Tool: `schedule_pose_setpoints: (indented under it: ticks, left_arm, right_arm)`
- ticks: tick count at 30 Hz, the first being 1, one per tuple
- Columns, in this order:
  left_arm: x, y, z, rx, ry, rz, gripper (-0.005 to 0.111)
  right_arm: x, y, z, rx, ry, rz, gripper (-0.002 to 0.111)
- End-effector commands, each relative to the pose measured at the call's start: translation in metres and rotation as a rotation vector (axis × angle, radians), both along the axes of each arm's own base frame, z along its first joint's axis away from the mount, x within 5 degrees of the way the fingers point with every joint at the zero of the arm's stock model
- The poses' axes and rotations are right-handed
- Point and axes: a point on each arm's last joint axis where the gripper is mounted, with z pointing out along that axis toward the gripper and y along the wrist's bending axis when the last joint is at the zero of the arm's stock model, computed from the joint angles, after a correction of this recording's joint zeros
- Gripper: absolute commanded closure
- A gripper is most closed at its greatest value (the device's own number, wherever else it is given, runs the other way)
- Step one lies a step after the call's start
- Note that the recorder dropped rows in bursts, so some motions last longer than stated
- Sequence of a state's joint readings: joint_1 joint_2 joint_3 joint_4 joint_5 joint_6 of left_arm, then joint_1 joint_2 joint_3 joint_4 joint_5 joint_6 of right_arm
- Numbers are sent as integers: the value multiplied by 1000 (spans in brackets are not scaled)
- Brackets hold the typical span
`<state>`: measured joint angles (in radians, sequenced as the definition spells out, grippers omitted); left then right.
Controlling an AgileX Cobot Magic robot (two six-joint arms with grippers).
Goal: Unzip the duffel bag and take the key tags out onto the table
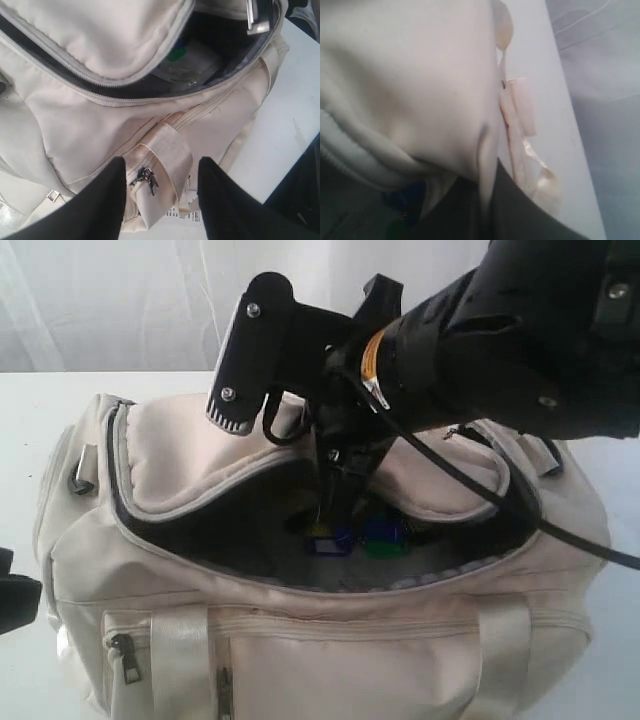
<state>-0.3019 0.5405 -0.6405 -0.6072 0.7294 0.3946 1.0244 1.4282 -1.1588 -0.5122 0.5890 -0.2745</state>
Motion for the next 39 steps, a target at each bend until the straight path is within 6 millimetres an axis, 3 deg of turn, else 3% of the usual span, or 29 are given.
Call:
schedule_pose_setpoints:
  ticks: [1, 6, 10, 17, 24, 27, 29, 35, 39]
  left_arm:
    - [-2, -1, -2, -3, 29, -18, 57]
    - [-3, -1, -2, -2, 30, -19, 57]
    - [-3, -1, -2, -2, 30, -19, 57]
    - [-3, -1, -2, -1, 31, -20, 57]
    - [-2, -1, -2, -2, 24, -18, 57]
    - [-1, -1, -1, -6, 15, -10, 57]
    - [-1, -1, -1, -7, 12, -7, 57]
    - [0, -1, -1, -8, 6, -5, 57]
    - [0, -1, -1, -7, 5, -5, 57]
  right_arm:
    - [18, 1, 11, 68, -154, -19, 108]
    - [50, 0, 5, 154, -232, -71, 108]
    - [74, 9, -13, 153, -272, 30, 108]
    - [138, 13, -40, 129, -245, -74, 108]
    - [184, 14, -41, 205, -246, -156, 108]
    - [199, 12, -39, 260, -237, -189, 100]
    - [207, 12, -39, 305, -222, -209, 88]
    - [220, 10, -55, 400, -132, -248, 36]
    - [225, 7, -63, 433, -88, -301, 32]
